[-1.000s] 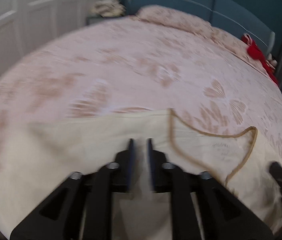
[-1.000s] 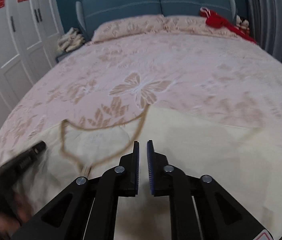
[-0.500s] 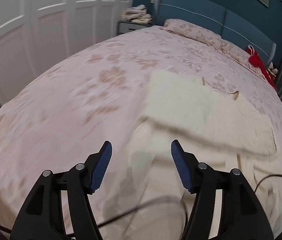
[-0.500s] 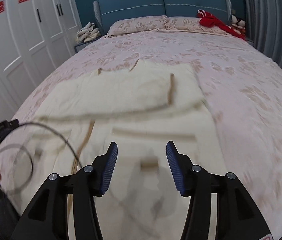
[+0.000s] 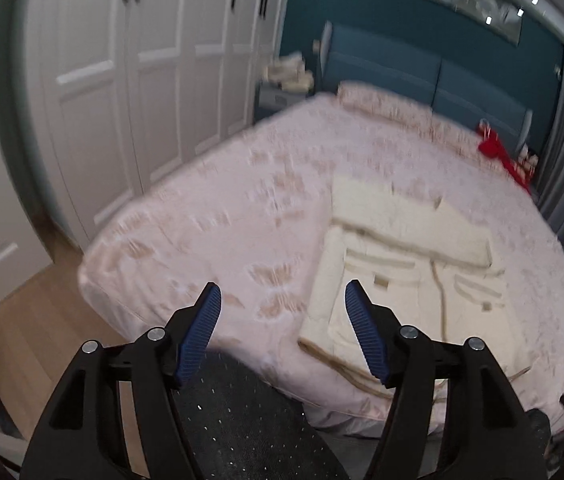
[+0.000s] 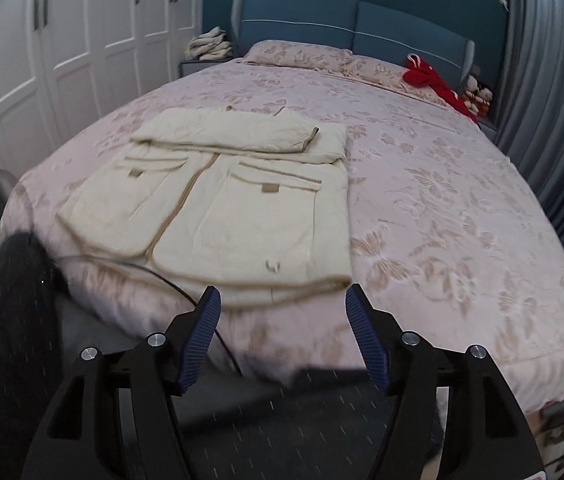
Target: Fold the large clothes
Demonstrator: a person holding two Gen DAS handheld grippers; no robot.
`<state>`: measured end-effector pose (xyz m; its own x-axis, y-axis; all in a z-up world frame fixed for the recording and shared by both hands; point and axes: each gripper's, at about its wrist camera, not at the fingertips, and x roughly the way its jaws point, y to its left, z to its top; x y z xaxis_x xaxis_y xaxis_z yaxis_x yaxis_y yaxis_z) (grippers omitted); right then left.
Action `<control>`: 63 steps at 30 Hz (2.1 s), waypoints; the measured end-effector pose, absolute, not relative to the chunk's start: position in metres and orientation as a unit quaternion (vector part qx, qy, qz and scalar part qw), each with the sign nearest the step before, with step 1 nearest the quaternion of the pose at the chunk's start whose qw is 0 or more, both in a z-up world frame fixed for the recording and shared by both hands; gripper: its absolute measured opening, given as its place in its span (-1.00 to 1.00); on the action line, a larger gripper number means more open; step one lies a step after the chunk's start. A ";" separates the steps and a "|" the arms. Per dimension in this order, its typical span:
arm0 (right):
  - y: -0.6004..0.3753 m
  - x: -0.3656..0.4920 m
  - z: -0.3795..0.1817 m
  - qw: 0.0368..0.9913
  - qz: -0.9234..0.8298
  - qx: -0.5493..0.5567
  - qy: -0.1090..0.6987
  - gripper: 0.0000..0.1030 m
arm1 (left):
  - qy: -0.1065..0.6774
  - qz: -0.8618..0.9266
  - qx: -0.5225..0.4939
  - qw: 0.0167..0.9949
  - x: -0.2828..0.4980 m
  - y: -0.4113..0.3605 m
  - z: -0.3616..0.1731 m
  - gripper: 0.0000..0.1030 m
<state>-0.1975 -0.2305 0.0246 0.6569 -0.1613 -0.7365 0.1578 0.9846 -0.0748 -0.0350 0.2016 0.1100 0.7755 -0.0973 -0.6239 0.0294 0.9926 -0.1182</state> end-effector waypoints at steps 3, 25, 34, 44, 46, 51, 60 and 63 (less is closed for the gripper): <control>-0.235 -0.207 0.025 0.914 -0.096 -0.005 0.395 0.34 | 0.301 -0.040 -0.067 0.950 -0.049 0.204 0.123 0.62; -0.318 -0.092 -0.111 0.864 -0.231 0.201 0.400 0.34 | 0.479 -0.008 -0.116 0.870 0.084 0.140 -0.118 0.58; -0.301 -0.089 -0.092 0.878 -0.182 0.201 0.395 -0.90 | 0.458 -0.086 -0.128 0.876 0.071 0.123 -0.084 -0.84; -0.247 -0.186 0.012 0.911 -0.060 0.054 0.405 -0.92 | 0.417 -0.182 -0.125 0.882 -0.007 0.164 0.033 -0.88; -0.238 -0.211 0.028 0.908 -0.048 0.031 0.416 -0.92 | 0.414 -0.181 -0.142 0.881 -0.032 0.185 0.056 -0.88; -0.234 -0.226 0.078 0.937 -0.070 0.033 0.341 -0.92 | 0.365 -0.183 -0.181 0.895 -0.032 0.192 0.099 -0.88; -0.307 -0.095 0.063 0.946 -0.166 0.138 0.243 -0.92 | 0.302 -0.133 -0.064 0.942 0.091 0.105 0.091 -0.85; -0.319 -0.058 0.046 0.939 -0.188 0.142 0.251 -0.92 | 0.312 -0.109 -0.035 0.943 0.124 0.088 0.071 -0.85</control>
